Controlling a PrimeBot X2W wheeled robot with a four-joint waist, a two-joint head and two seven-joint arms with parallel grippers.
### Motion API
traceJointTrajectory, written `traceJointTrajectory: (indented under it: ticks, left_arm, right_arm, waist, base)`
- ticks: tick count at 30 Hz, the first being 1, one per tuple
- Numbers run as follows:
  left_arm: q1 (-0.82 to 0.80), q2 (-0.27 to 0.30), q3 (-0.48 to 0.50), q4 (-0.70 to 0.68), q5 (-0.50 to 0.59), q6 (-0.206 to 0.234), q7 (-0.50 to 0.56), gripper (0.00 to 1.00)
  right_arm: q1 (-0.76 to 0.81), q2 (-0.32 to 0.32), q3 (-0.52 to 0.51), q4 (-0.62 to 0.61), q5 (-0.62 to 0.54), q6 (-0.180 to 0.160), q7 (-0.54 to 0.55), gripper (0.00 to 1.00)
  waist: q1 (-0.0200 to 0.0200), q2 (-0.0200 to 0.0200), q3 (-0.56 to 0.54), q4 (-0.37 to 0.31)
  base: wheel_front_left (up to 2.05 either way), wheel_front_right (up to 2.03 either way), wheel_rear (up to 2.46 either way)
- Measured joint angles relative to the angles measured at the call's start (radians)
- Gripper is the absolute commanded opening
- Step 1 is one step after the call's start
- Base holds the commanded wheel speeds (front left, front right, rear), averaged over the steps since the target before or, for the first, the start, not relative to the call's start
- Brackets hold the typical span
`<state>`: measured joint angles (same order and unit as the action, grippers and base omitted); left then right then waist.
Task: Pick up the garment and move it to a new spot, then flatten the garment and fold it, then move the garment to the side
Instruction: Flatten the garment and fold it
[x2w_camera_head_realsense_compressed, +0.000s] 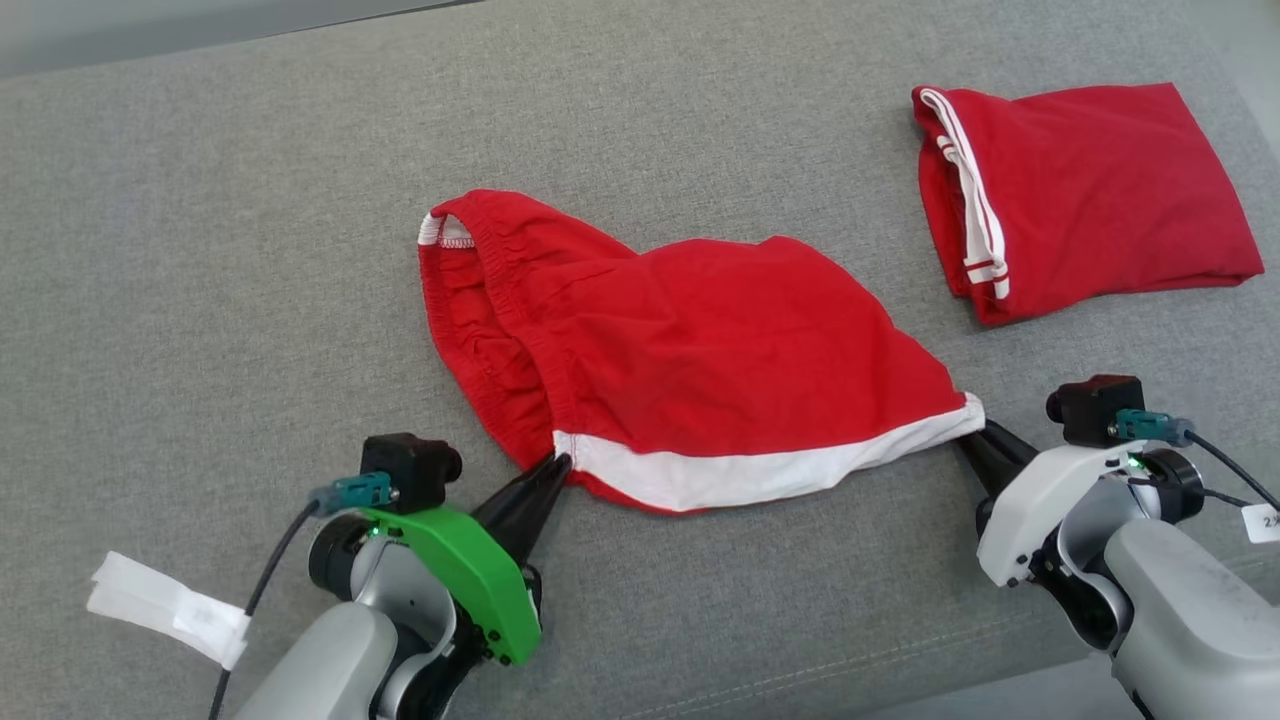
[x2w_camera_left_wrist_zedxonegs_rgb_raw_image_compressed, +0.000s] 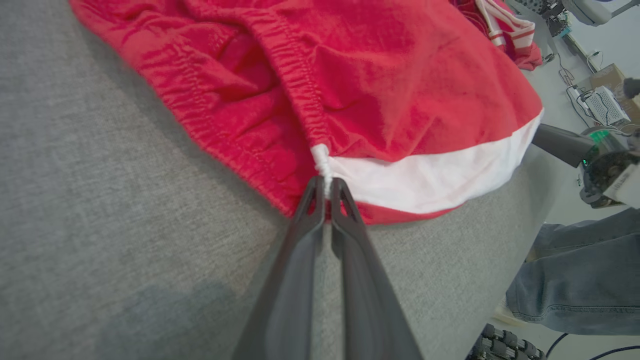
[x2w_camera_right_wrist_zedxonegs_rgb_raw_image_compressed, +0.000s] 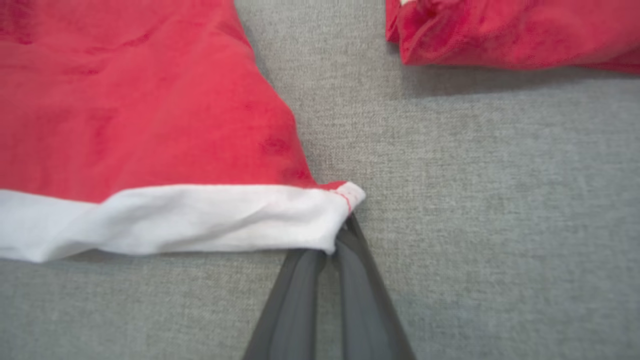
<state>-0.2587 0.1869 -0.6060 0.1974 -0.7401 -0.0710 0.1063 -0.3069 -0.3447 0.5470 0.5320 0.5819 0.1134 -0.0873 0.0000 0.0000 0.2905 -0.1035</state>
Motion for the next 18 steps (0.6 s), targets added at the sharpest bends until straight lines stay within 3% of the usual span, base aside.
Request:
traceJointTrajectory:
  ticks: [5, 11, 18]
  left_arm:
    - [-0.048, 0.001, 0.081, -0.078, -0.075, -0.013, 0.0, 0.0]
    - [-0.181, 0.091, 0.17, -0.174, -0.113, -0.018, 0.04, 0.0]
    - [-0.223, 0.155, 0.274, -0.321, -0.211, -0.022, 0.107, 0.0]
  right_arm:
    - [-0.082, -0.02, 0.016, -0.074, -0.007, 0.002, 0.008, 0.0]
    - [-0.267, -0.112, 0.012, -0.208, -0.024, 0.01, 0.063, 0.0]
    - [-0.343, -0.156, -0.019, -0.429, 0.126, 0.01, 0.145, 0.0]
  waist:
    - [0.0, 0.0, -0.011, 0.001]
    - [0.0, 0.0, -0.04, 0.002]
    - [0.0, 0.0, -0.097, 0.004]
  base:
    - [0.0, 0.0, 0.0]
    - [0.0, 0.0, 0.0]
    - [0.0, 0.0, 0.0]
